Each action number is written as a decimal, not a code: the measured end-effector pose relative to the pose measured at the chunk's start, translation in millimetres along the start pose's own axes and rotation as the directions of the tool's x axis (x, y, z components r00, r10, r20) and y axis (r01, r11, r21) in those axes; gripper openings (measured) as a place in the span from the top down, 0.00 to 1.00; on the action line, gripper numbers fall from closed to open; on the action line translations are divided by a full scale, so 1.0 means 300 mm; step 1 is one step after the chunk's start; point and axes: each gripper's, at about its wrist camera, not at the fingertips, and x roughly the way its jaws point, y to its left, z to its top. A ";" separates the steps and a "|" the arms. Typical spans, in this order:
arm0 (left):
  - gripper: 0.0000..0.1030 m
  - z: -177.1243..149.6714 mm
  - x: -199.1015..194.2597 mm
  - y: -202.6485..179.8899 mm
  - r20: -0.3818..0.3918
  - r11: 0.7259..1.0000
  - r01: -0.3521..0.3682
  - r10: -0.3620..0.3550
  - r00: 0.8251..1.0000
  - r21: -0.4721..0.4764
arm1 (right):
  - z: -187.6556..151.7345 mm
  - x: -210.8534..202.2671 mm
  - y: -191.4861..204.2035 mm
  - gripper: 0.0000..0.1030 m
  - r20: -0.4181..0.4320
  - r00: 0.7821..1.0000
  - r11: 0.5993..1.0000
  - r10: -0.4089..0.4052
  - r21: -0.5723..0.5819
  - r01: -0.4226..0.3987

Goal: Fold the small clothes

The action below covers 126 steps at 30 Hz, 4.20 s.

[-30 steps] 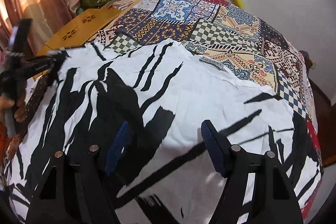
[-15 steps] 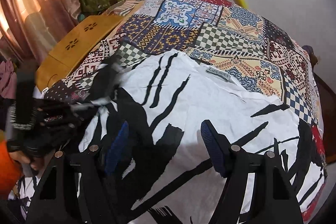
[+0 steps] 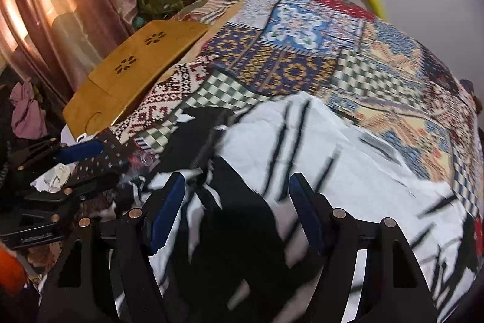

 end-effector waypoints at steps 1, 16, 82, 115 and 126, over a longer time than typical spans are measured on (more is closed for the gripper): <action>0.46 0.003 0.012 0.015 -0.011 1.000 -0.023 0.022 1.000 -0.003 | 0.006 0.017 0.007 0.35 -0.004 1.000 1.000 0.004 0.000 -0.004; 0.44 -0.099 0.199 0.001 -0.142 0.994 -0.102 0.108 0.984 0.048 | 0.046 0.360 -0.009 0.90 -0.126 0.972 0.961 0.200 0.220 -0.169; 0.26 0.000 -0.263 -0.416 0.078 0.984 -0.137 0.128 0.989 0.116 | -0.392 -0.609 -0.390 0.65 0.209 0.955 0.966 -0.208 0.196 0.168; 0.18 0.003 0.268 -0.772 -0.146 0.980 -0.023 0.052 0.988 0.198 | -0.743 -0.493 -0.994 0.76 0.091 0.960 0.808 -0.263 0.565 0.167; 0.18 0.019 0.172 -0.769 -0.099 0.980 -0.019 0.039 0.994 0.198 | -0.633 -0.627 -0.915 0.97 0.199 0.932 0.847 -0.302 0.505 0.166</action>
